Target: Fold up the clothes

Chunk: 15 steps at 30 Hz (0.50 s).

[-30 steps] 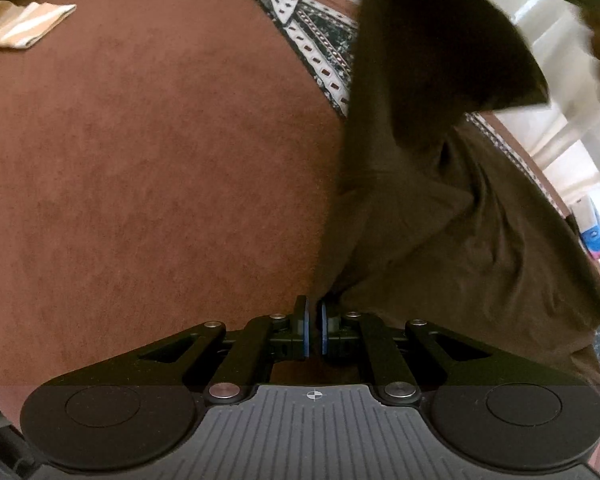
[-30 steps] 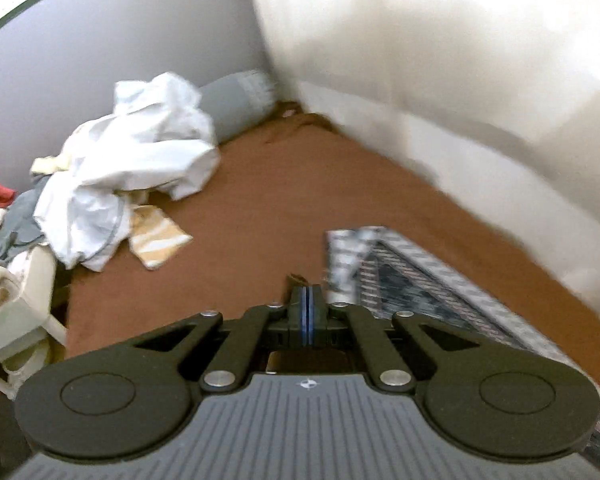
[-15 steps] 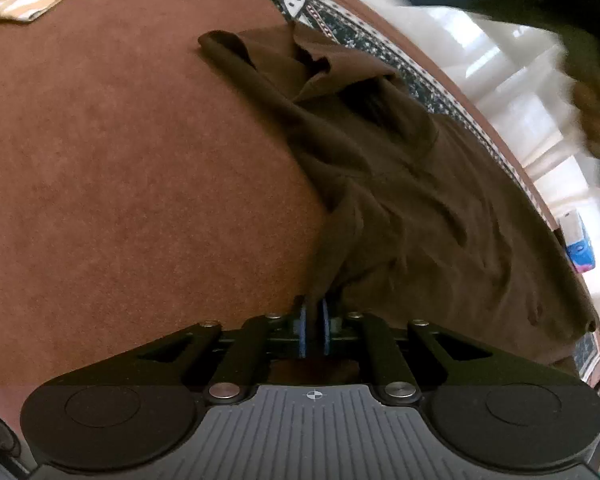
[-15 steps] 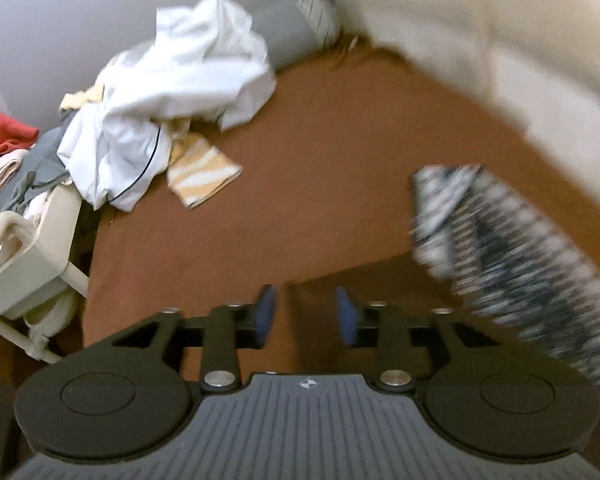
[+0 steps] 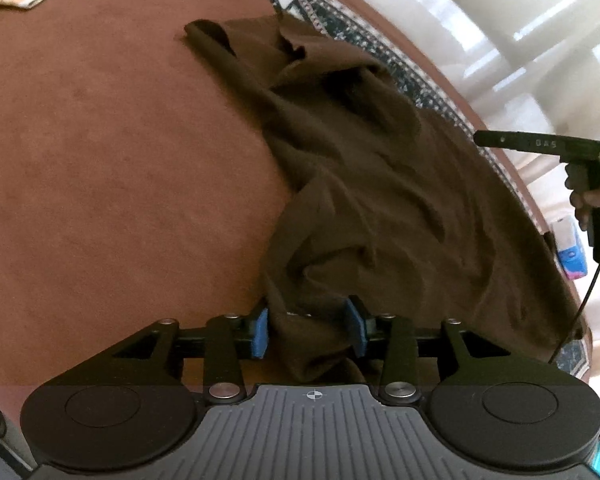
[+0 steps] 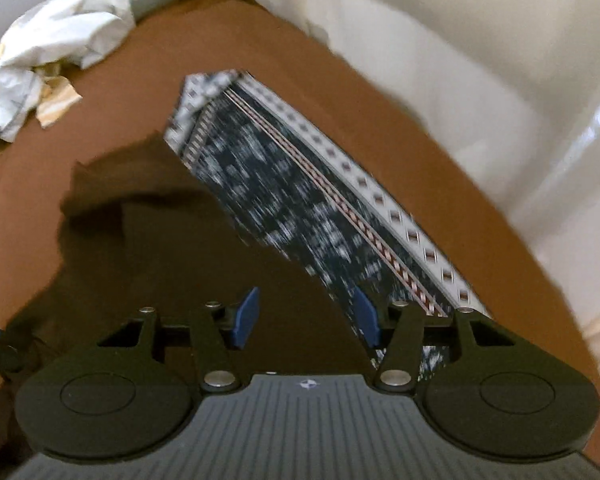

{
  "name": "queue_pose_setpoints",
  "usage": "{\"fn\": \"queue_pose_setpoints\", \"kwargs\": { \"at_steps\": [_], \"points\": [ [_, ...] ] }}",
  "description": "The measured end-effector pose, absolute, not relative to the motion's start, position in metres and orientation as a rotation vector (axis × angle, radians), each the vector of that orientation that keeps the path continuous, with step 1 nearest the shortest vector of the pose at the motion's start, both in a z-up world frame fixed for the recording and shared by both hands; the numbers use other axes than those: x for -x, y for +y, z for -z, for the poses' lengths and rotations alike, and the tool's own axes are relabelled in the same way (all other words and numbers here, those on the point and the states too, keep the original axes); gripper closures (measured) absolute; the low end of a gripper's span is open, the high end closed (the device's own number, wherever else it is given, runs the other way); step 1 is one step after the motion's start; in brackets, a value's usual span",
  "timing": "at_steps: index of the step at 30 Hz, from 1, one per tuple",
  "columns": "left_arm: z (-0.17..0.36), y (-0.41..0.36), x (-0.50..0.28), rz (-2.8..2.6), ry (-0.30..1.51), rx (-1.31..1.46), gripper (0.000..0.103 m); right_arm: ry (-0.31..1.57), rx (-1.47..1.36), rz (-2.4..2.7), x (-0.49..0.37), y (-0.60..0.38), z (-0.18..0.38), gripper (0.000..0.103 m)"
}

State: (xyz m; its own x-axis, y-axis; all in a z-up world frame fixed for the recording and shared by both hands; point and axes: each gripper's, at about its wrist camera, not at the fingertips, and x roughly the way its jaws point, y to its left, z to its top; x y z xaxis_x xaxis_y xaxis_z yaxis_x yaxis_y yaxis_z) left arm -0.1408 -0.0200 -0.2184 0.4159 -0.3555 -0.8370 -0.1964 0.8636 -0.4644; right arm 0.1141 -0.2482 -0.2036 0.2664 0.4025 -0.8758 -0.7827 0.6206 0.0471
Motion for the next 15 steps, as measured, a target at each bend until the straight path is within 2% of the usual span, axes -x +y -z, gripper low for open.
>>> {"fn": "queue_pose_setpoints", "kwargs": {
  "at_steps": [8, 12, 13, 14, 15],
  "points": [
    [0.219, -0.021, 0.139, 0.034, 1.147, 0.574, 0.047, 1.07, 0.407, -0.914, -0.127, -0.253, 0.229, 0.042],
    [0.218, -0.025, 0.135, 0.024, 1.143, 0.561, 0.047, 1.112, 0.398, -0.962, -0.129, -0.246, 0.239, 0.043],
    [0.217, -0.027, 0.134, 0.027, 1.141, 0.549, 0.058, 1.121, 0.397, -0.979, -0.128, -0.245, 0.24, 0.055],
    [0.216, -0.029, 0.134, 0.036, 1.136, 0.532, 0.069, 1.122, 0.397, -0.999, -0.127, -0.245, 0.239, 0.073],
    [0.217, -0.031, 0.134, 0.04, 1.142, 0.522, 0.075, 1.126, 0.397, -1.014, -0.127, -0.245, 0.238, 0.078]
  ]
}}
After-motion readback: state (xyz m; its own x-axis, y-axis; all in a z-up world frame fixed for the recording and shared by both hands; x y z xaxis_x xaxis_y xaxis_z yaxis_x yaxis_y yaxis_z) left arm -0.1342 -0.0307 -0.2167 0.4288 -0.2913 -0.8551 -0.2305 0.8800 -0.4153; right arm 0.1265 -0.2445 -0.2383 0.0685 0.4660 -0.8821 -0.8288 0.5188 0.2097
